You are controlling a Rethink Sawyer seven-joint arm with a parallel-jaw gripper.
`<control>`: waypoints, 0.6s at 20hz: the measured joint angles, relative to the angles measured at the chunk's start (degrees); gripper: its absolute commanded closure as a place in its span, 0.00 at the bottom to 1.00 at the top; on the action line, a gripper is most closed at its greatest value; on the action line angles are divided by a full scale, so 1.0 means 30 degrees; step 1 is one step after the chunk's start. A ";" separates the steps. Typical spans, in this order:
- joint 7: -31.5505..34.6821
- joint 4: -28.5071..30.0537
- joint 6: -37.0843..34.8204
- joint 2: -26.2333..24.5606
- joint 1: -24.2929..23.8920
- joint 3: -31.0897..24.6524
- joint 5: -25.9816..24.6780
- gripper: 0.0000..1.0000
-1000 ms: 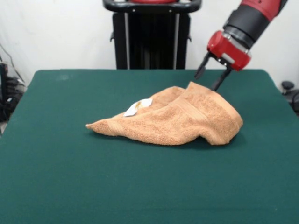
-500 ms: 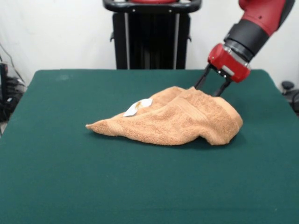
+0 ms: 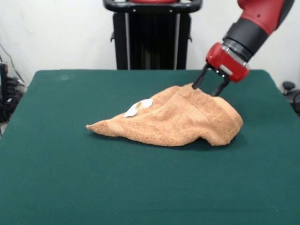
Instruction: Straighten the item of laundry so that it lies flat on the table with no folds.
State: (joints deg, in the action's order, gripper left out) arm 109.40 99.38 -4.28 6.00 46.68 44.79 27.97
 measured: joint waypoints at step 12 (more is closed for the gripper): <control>0.0000 0.0357 0.0881 0.1488 -0.1066 -0.0141 -0.0008 0.00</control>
State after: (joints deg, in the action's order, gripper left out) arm 109.40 100.45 -1.64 10.47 43.48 44.36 27.95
